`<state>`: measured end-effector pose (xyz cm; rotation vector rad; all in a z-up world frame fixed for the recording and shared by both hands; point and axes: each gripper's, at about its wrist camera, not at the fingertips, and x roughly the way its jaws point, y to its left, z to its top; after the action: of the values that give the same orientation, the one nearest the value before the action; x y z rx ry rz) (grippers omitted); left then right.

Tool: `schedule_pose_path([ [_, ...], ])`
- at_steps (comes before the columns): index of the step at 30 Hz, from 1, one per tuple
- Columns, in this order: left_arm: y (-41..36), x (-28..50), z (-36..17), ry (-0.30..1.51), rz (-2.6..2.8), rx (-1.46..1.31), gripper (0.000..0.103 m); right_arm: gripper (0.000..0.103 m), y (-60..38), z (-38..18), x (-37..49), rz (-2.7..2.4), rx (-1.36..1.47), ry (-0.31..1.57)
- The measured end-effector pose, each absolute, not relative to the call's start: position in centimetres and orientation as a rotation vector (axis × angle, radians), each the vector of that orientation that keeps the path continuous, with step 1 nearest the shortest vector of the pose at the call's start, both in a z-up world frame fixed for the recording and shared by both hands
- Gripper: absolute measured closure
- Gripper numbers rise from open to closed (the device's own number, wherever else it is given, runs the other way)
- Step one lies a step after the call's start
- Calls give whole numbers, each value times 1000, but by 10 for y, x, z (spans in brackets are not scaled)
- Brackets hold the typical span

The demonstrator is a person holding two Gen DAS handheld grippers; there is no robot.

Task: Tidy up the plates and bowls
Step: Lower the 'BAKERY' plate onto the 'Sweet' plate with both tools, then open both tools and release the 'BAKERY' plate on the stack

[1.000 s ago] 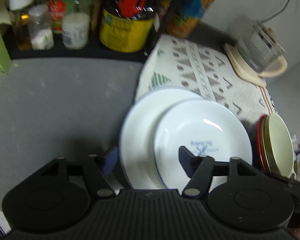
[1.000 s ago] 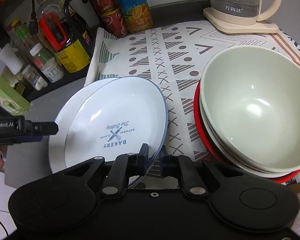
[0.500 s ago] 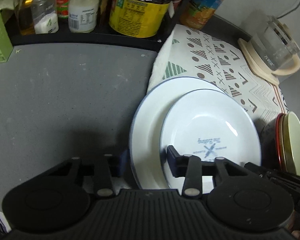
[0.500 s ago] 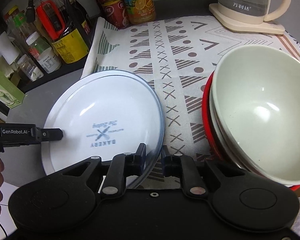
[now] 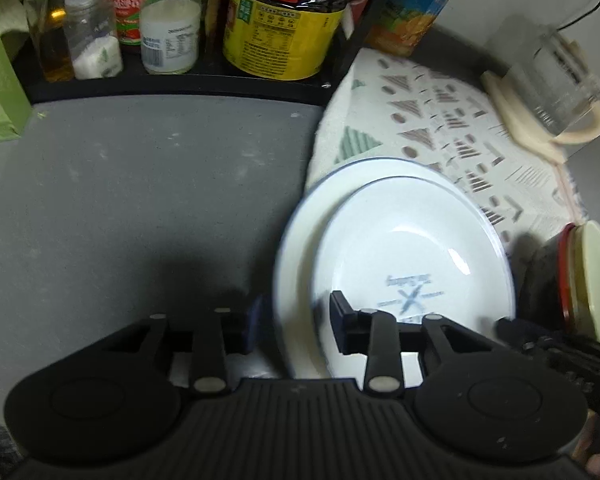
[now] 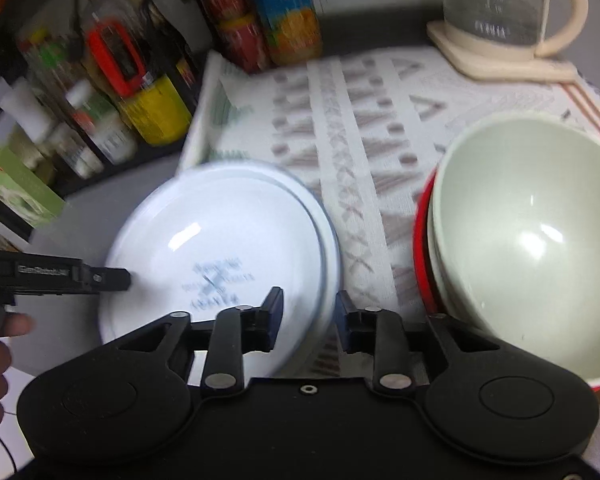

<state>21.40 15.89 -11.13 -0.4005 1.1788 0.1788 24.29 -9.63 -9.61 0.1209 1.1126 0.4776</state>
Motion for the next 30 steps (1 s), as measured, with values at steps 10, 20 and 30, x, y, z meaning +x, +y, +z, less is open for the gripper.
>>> schedule_pose_path([
  [10, 158, 227, -71, 1101, 183, -392, 17, 8, -123, -51, 244, 448, 244, 919],
  [20, 131, 239, -53, 1047, 59, -350, 6, 0, -162, -41, 240, 331, 306, 873],
  [30, 100, 254, -41, 1015, -21, -313, 4, 0, -200, -40, 243, 267, 348, 874],
])
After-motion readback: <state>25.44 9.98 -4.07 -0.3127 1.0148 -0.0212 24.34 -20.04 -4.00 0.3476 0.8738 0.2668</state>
